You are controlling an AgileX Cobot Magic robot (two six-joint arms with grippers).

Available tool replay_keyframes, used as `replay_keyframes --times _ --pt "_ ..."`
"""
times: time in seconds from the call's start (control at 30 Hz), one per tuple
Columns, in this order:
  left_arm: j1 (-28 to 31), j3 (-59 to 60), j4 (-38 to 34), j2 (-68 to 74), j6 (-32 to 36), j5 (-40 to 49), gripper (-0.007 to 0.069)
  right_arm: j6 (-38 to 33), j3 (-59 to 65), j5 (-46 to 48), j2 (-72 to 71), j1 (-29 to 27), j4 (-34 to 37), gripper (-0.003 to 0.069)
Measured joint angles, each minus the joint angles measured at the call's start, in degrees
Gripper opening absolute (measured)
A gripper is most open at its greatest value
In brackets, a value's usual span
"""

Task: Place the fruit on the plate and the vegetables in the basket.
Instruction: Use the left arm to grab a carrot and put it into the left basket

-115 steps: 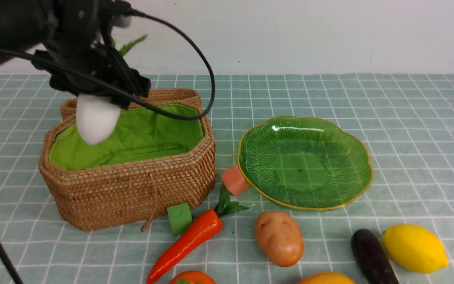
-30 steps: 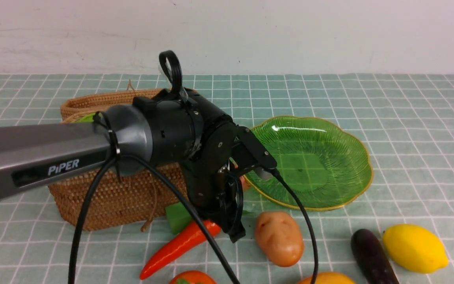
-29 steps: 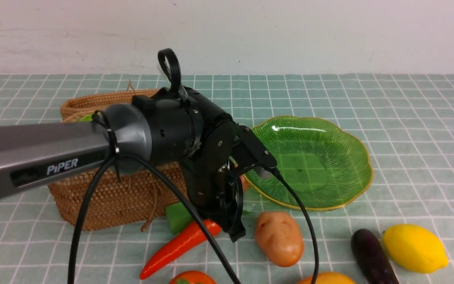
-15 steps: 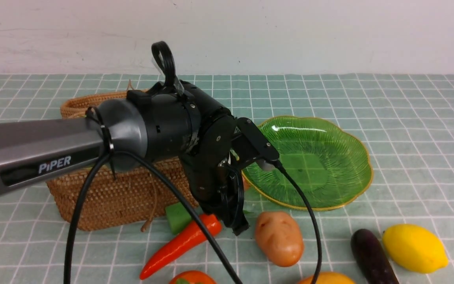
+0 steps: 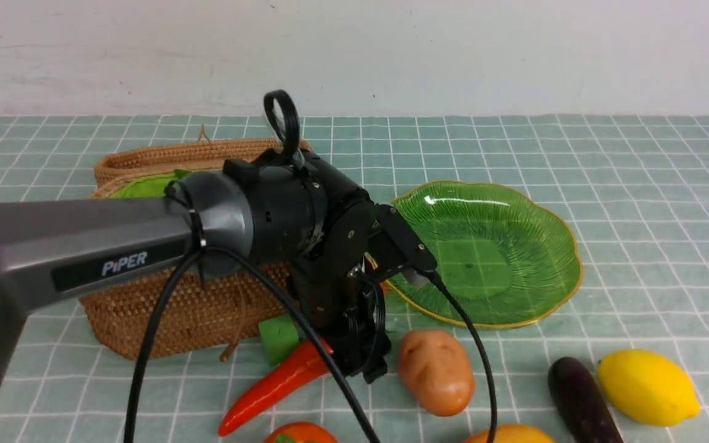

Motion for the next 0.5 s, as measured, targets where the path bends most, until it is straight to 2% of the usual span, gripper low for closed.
replay_keyframes --times 0.13,0.37,0.5 --pt "0.0 0.0 0.0 1.09 0.12 -0.19 0.0539 0.0 0.0 0.0 0.0 0.0 0.0 0.024" --pt "0.0 -0.05 0.0 2.38 0.17 0.19 0.0341 0.0 0.0 0.0 0.0 0.0 0.0 0.024" --pt "0.0 -0.05 0.0 2.38 0.17 0.19 0.0341 0.0 0.0 0.0 0.0 0.0 0.0 0.024"
